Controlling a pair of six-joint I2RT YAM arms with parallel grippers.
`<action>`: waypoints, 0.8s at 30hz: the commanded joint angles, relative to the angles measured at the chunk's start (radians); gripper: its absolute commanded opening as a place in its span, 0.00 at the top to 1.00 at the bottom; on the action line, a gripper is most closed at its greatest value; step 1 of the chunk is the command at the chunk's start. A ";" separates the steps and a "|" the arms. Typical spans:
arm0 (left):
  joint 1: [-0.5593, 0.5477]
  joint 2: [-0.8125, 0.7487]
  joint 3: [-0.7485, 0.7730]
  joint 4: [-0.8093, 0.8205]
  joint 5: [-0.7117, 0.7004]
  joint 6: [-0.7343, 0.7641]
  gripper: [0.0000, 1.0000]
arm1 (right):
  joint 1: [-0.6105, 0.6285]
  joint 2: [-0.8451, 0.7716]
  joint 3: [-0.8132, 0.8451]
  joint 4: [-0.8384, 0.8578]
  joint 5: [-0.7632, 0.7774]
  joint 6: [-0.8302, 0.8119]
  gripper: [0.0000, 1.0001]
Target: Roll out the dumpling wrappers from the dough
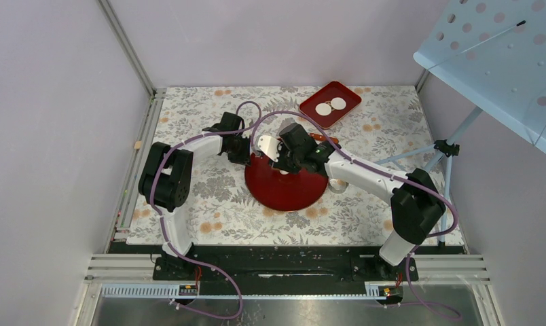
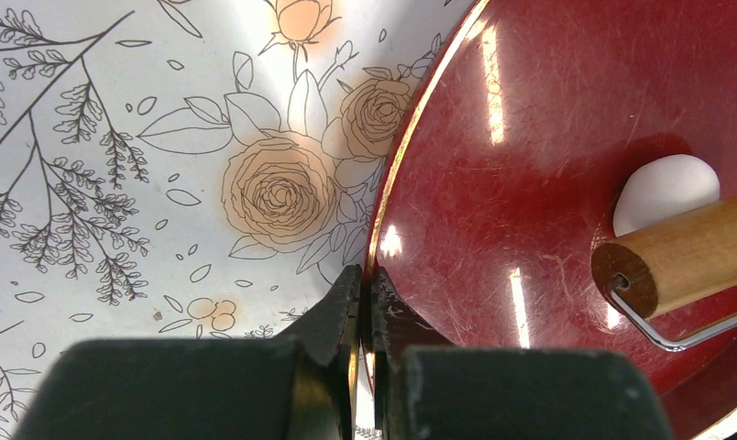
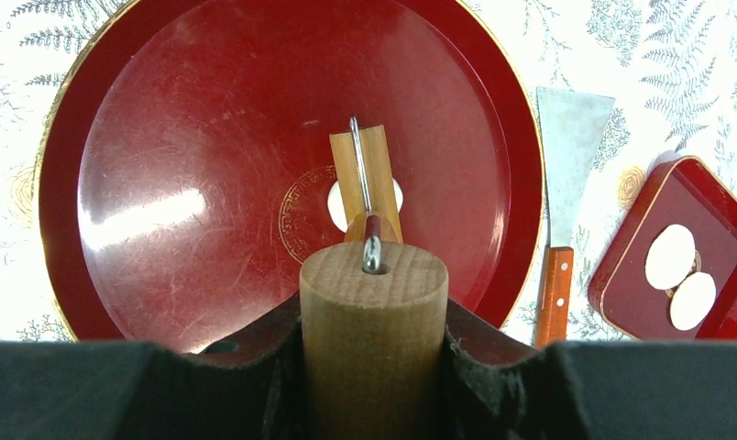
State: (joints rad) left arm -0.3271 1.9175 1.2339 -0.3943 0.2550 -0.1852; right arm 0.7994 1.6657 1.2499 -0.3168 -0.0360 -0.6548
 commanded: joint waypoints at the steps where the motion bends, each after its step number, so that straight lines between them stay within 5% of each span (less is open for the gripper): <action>1: 0.012 -0.001 -0.019 -0.026 -0.019 0.001 1.00 | 0.007 0.048 0.015 -0.134 -0.023 -0.013 1.00; 24: 0.017 -0.002 -0.023 -0.022 -0.007 0.001 1.00 | -0.018 0.112 0.042 -0.245 -0.072 -0.025 1.00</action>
State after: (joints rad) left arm -0.3248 1.9175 1.2331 -0.3935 0.2607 -0.1852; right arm 0.7975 1.7096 1.3102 -0.4076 -0.0650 -0.7029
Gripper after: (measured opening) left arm 0.032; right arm 0.387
